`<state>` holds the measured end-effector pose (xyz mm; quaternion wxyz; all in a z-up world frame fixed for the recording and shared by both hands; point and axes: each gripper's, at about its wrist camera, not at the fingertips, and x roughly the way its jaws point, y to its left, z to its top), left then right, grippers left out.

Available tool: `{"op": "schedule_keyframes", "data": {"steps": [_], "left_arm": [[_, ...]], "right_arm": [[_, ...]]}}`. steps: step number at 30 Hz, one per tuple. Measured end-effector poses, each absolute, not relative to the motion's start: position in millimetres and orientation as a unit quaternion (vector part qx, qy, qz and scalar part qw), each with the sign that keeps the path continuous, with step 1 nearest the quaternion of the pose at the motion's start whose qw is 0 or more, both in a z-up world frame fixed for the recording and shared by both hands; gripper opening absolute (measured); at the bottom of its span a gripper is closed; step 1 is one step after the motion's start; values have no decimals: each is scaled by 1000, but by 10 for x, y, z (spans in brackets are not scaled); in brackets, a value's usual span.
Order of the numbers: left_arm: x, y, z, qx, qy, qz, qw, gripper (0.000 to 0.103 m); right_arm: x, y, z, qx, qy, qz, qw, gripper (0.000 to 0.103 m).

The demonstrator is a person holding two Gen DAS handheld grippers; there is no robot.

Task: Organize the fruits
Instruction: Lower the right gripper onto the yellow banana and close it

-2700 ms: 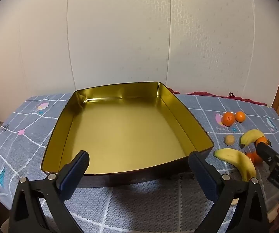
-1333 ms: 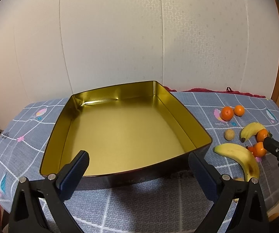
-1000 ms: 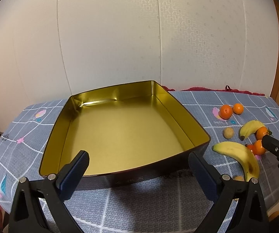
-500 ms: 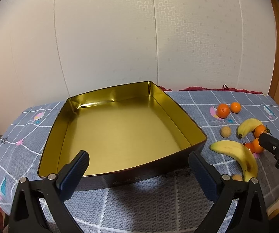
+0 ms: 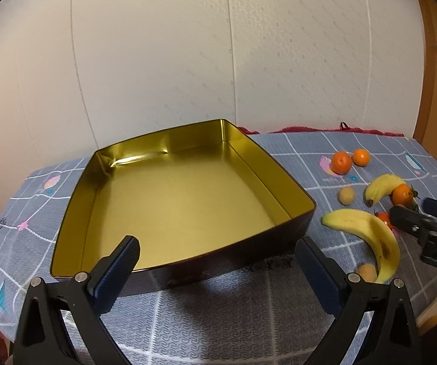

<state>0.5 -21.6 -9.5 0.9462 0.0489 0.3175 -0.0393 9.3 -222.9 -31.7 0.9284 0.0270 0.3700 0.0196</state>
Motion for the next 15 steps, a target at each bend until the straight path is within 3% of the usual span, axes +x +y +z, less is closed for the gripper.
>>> {"op": "schedule_keyframes", "data": {"steps": [4,9,15], "left_arm": [[5,-235,-118,49,325,-61,943,103],[-9,-194,-151,2,345,-141,928,103],[-16,-219,-192,-27,361,-173,916,103]], "right_arm": [[167,-2270,-327,10,385,47,922,66],[252,-2288,-373,-40,404,79,910,59],[303,-2253,-493,-22,429,100,898,47]]}}
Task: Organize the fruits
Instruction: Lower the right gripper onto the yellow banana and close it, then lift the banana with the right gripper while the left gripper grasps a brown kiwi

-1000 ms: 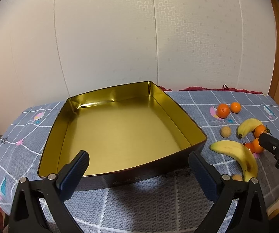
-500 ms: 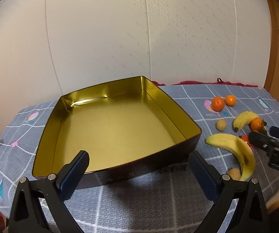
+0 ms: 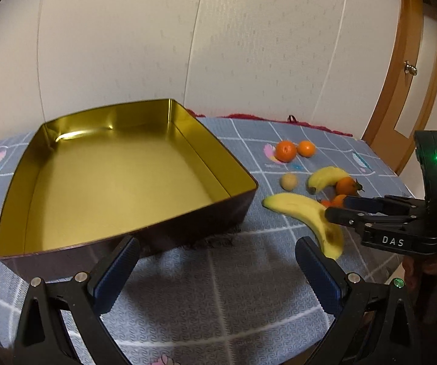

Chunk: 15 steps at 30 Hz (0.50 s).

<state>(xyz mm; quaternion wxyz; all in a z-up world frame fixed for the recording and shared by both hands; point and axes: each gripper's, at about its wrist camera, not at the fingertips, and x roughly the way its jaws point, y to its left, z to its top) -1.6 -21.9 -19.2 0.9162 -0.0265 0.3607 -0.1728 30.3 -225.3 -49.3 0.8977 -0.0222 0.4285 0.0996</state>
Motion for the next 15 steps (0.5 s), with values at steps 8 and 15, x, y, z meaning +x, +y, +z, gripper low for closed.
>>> {"op": "schedule_keyframes", "data": {"steps": [8,15], "left_arm": [[-58,-294,-222,-26,367,-189,911,103],[-152,-472,-253,22,353,-197,915,103]], "right_arm": [[353,-2103,-625,-30,457,106,883,38],[466,-2057,-730,-44,475,94,874,36]]}}
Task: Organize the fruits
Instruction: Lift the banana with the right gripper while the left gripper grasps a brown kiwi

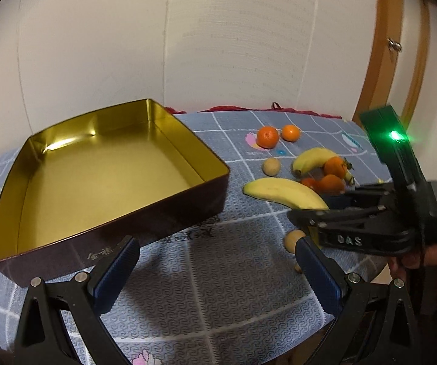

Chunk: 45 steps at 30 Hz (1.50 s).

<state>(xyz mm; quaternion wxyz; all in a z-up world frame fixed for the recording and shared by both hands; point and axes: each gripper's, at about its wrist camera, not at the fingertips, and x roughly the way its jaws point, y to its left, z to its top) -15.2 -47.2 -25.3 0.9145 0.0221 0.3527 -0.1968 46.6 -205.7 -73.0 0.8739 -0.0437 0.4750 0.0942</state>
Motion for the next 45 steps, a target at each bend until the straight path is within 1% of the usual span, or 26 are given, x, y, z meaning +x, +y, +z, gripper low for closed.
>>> {"op": "schedule_keyframes", "data": {"steps": [4,9,11,16,23,25,26,27,28,30,31,36,45], "left_arm": [[-185,-548,-289,44,347,-204,915,103],[-205,-571,-312,52,329,-214,918,103],[-204,-587,-324,60,319,-210,922,103],[-146,-733,-395,78,334,-231,911,103],[-84,-1057,-438,115,326,-256,903,102],[-25,-1145,-469,119,331,-261,899,98],[-1,-1181,-484,121,333,-264,897,92],[33,-1229,-508,123,338,-268,894,83],[55,-1270,-528,125,343,-271,891,77],[110,-1346,-593,127,358,-282,881,57],[123,-1364,-618,127,362,-285,878,53],[106,-1394,-665,124,363,-299,874,46],[80,-1358,-702,115,353,-300,879,45]], "right_arm": [[446,-2084,-692,-28,464,93,881,34],[322,-2103,-523,-33,417,89,904,34],[318,-2181,-474,-12,410,83,908,34],[333,-2424,-412,47,404,67,911,34],[258,-2756,-281,110,371,46,921,34],[248,-2805,-275,119,369,44,921,34],[244,-2818,-275,122,368,42,921,34],[240,-2837,-271,124,367,42,921,34],[234,-2850,-269,125,366,41,921,34],[217,-2863,-262,127,364,39,922,34],[223,-2871,-257,128,364,40,922,34],[214,-2877,-252,132,362,41,922,34],[197,-2881,-251,134,360,38,922,34]]}}
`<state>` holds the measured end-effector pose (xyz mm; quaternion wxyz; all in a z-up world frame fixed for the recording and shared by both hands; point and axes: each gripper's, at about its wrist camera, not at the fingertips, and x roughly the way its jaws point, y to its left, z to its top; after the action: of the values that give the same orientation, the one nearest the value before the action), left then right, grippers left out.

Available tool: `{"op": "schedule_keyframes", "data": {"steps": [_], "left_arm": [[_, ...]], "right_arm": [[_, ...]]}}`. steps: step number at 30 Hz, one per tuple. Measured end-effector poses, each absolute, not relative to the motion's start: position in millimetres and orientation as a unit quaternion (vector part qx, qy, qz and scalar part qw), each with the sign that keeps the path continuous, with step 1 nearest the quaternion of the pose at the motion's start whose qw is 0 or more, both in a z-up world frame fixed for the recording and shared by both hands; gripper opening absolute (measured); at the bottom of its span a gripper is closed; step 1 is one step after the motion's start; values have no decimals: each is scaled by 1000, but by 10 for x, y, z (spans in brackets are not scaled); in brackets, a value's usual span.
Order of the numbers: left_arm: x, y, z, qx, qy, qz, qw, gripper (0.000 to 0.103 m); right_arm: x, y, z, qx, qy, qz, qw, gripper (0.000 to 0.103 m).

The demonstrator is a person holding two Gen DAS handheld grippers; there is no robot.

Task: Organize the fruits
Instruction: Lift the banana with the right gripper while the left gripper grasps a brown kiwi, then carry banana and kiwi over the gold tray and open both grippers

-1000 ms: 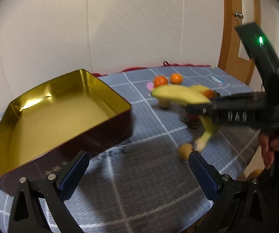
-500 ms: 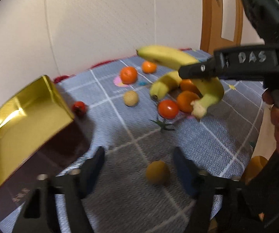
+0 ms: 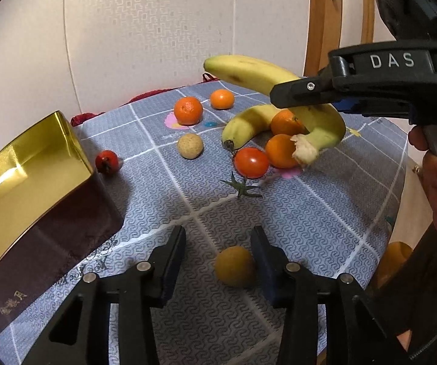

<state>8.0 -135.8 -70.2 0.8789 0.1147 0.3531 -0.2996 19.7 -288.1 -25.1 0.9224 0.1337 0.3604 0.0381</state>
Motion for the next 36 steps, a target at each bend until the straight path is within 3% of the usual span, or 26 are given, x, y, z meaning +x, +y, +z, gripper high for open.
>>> {"op": "schedule_keyframes", "data": {"steps": [3,10,12,21,36], "left_arm": [[31,-1341,-708,115,347,-298,882,33],[-41,-1317,-720,112,335,-296,888,29],[-57,-1330,-729,115,331,-299,888,24],[-34,-1222,-648,96,337,-300,887,23],[235,-217,201,42,272,-218,936,23]], "right_arm": [[200,-2882,-249,135,360,37,922,34],[201,-2858,-237,135,359,36,923,34],[199,-2849,-234,134,358,36,923,34],[233,-2754,-180,141,347,50,926,34],[452,-2199,-119,102,333,98,932,34]]}}
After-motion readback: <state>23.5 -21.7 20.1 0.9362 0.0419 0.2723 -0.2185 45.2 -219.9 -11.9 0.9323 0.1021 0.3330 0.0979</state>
